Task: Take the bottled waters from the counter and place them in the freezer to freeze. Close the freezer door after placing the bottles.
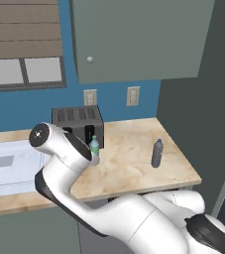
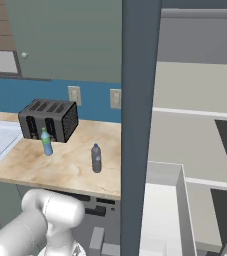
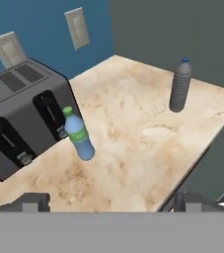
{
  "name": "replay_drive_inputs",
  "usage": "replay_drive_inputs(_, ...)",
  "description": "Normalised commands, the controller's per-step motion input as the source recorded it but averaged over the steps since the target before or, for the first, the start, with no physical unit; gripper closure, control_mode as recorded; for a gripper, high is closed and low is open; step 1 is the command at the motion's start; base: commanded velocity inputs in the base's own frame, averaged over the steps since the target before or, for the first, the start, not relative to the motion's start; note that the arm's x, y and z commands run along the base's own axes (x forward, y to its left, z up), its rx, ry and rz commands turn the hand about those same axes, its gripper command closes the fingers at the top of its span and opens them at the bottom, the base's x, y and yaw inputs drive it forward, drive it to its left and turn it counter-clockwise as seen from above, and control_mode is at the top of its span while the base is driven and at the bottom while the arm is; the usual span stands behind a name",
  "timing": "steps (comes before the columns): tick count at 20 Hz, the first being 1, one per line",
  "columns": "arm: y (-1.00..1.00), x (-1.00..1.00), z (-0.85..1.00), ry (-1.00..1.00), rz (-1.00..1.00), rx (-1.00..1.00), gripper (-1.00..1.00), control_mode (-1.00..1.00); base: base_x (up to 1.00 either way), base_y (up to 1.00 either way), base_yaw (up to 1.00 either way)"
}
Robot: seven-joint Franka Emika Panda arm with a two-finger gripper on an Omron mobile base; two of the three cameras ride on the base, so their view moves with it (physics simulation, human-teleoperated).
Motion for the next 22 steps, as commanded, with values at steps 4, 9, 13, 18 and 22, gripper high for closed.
replay_drive_inputs(4, -0.15, 0.32, -0.43, -0.03, 0.0, -0.13, -1.0, -1.0, 0.0, 0.0, 0.0)
replay_drive_inputs(9, -0.27, 0.25, -0.27, 0.0, 0.0, -0.11, -1.0, -1.0, 0.0, 0.0, 0.0)
replay_drive_inputs(13, -0.34, 0.05, -0.02, 0.0, 0.06, -0.04, -1.0, -1.0, 0.0, 0.0, 0.0)
replay_drive_inputs(18, -0.26, 0.04, -0.08, 0.07, 0.19, -0.02, -1.0, -1.0, 0.0, 0.0, 0.0)
replay_drive_inputs(22, -0.16, 0.19, -0.32, 0.08, 0.22, 0.0, -1.0, -1.0, 0.0, 0.0, 0.0)
